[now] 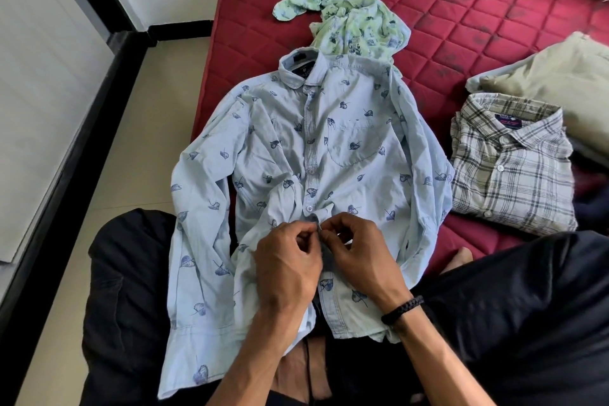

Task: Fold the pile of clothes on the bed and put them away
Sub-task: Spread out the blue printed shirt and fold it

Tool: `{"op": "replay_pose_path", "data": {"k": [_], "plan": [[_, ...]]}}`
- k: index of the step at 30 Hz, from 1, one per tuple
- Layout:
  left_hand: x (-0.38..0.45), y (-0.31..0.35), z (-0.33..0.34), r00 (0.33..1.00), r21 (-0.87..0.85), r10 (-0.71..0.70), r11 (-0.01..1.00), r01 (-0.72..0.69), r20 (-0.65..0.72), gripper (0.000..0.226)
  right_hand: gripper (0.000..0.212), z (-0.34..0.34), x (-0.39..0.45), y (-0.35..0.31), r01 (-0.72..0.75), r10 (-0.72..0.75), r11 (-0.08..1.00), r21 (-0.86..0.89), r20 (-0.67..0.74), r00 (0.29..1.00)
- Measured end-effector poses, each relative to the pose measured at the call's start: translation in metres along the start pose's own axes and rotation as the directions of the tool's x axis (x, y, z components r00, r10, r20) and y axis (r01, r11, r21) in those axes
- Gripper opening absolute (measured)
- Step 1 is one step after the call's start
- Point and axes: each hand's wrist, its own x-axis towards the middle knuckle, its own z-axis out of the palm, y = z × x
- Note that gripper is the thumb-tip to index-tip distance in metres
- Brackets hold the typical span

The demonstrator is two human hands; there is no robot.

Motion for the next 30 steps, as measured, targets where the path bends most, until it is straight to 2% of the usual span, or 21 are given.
{"op": "replay_pose_path", "data": {"k": [8,17,20,23,24,26,30], "plan": [[0.002,-0.001,-0.001,0.987,-0.212,-0.149,0.964,0.158,0.061,0.013,0.009,0.002,-0.001,-0.003,-0.013,0.013,1.000,-0.002,-0.024,1.000],[0.008,-0.017,0.003,0.945,-0.428,-0.291,0.842,0.328,0.152,0.016,0.012,-0.006,-0.003,-0.008,-0.073,0.061,0.958,0.277,0.051,0.997],[0.006,-0.017,0.003,0.941,-0.442,-0.282,0.831,0.338,0.189,0.019,0.005,-0.004,-0.003,-0.008,-0.052,0.054,0.961,0.271,0.002,0.999],[0.006,-0.012,-0.001,0.946,-0.446,-0.251,0.836,0.319,0.205,0.005,0.005,0.000,-0.004,-0.008,-0.018,0.029,0.980,0.198,-0.054,0.998],[0.006,-0.010,-0.002,0.946,-0.443,-0.250,0.838,0.317,0.204,0.014,0.006,0.001,-0.005,-0.007,-0.013,0.027,0.984,0.179,-0.073,0.997],[0.006,-0.009,-0.002,0.952,-0.438,-0.256,0.845,0.306,0.171,0.017,0.007,0.004,-0.006,-0.007,-0.004,0.020,0.988,0.155,-0.105,0.994],[0.006,-0.011,0.000,0.952,-0.505,-0.270,0.807,0.306,0.145,0.008,0.010,0.006,-0.007,-0.010,0.004,0.021,0.978,0.207,-0.119,0.993]]}}
